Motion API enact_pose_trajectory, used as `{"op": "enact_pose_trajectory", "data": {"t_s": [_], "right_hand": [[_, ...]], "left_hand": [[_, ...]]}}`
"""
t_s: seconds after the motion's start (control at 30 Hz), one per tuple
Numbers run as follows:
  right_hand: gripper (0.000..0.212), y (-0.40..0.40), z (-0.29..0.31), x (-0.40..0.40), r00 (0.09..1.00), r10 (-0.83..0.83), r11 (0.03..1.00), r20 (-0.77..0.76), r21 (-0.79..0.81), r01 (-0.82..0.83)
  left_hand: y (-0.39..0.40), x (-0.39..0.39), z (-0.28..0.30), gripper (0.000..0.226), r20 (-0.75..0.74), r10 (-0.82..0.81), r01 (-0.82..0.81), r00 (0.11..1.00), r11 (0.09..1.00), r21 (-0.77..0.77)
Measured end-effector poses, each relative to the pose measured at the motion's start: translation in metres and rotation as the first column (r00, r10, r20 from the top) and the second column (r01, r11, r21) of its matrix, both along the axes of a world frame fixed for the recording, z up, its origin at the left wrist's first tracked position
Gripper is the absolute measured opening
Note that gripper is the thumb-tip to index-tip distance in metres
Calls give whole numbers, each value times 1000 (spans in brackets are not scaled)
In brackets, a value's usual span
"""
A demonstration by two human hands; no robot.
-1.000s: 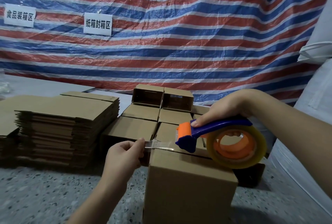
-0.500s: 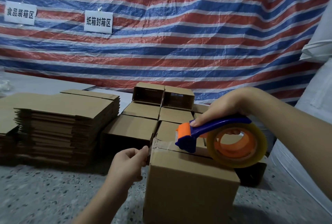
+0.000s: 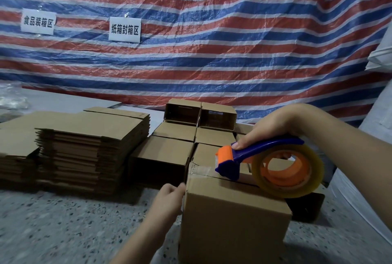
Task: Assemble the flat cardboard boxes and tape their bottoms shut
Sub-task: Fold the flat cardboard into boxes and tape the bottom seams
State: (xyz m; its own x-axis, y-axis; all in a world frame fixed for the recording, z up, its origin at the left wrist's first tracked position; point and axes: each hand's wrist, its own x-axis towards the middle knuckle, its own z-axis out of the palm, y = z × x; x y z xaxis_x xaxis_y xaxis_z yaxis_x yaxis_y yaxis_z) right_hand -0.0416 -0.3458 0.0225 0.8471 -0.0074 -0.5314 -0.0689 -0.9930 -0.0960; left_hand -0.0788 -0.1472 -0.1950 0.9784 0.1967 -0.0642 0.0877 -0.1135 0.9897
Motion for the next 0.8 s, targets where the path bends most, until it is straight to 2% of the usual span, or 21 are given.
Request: {"op": "enact_pose_trajectory", "data": {"t_s": [0.07,0.1,0.17,0.27,0.43,0.5,0.57,0.67,0.8], "right_hand": [[71,-1,-1,0,1000,2,1000,1,-1,-2],[71,-1,-2,1,1000,5,1000,2,2,-5],[70,-3,-2,3,1000,3,1000,-2,27,-3],[72,-4,-2,6,1000,1,999,-2,40,-1],[75,-4,-2,9,1000,3,999,-11,35,-2],[73,-3,-2,8,1000,5,1000,-13,29,-5],[71,-2,-1,7,1000,8,1000,-3,18,-8],[63,-3,-1,7,1000,5,1000,15,18,-5],[60,-2,-2,7,1000,6,1000,7,23,-6]], "left_hand": [[0,-6,3,25,152,104,-116,983,990,74],[1,-12,8,30,245,127,-154,961,983,95],[-2,-24,20,49,343,35,-103,939,978,181],[-13,-40,30,57,305,-168,39,937,920,390],[-16,-52,35,55,272,-194,61,942,900,432],[-11,-51,39,56,243,-225,78,943,865,496],[-7,-47,43,56,207,-257,78,944,784,616],[-7,-41,51,57,218,-316,25,924,616,788],[-10,-37,56,78,184,-433,32,883,445,895]]}}
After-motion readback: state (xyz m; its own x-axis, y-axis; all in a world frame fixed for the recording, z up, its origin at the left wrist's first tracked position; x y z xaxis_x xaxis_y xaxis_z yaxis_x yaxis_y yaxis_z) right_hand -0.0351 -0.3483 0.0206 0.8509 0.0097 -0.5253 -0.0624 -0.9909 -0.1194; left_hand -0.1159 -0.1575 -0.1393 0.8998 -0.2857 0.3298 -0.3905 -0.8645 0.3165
